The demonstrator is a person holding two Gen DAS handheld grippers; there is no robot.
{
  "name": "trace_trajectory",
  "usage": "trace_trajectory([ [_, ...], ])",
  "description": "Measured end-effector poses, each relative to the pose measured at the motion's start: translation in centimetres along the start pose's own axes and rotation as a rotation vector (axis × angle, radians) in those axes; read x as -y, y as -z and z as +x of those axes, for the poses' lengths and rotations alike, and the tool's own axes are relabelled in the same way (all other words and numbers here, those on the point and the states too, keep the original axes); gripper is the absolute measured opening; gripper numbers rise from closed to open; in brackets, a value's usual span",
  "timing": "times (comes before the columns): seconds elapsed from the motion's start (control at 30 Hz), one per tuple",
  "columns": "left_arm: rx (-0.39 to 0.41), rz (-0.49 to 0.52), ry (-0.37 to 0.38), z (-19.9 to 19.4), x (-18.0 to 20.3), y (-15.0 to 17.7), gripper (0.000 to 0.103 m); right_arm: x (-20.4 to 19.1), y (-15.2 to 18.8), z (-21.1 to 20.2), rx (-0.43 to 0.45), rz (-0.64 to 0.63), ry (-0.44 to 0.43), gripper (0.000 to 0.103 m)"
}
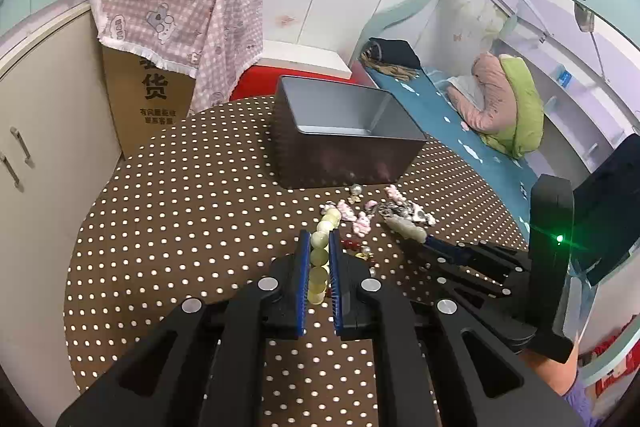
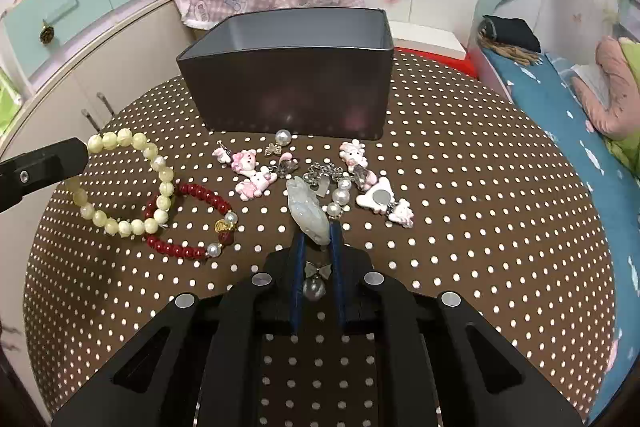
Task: Organize jewelry
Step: 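Lift the cream bracelet with the left tool while the right tool grasps the jade pendant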
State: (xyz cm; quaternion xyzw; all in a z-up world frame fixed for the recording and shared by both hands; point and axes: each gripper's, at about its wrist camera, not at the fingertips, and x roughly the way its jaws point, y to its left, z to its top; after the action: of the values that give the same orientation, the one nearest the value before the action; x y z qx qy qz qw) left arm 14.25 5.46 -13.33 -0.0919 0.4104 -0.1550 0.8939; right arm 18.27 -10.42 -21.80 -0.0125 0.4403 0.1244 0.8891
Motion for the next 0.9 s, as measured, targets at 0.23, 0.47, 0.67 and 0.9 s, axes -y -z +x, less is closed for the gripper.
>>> trace_trajectory([
  [0.23, -0.005, 0.015, 0.039, -0.6, 0.8, -0.5, 0.008, 0.4, 0.3, -2.3, 0.04, 0.021, -0.047, 0.013],
  [0.47, -0.009, 0.026, 0.033, -0.2, 1.3, -1.2, 0.008, 0.8, -0.2, -1.7, 0.016, 0.027, -0.06, 0.013],
  [0.67, -0.024, 0.021, 0.029, 0.0, 0.8, -0.6, 0.008, -0.5, -0.5, -0.7, 0.005, -0.021, -0.041, 0.015],
  [0.9, -0.029, 0.012, 0.035, 0.1, 0.5, -0.2, 0.008, -0.9, -1.3, 0.3, -0.001, -0.05, -0.005, 0.053],
])
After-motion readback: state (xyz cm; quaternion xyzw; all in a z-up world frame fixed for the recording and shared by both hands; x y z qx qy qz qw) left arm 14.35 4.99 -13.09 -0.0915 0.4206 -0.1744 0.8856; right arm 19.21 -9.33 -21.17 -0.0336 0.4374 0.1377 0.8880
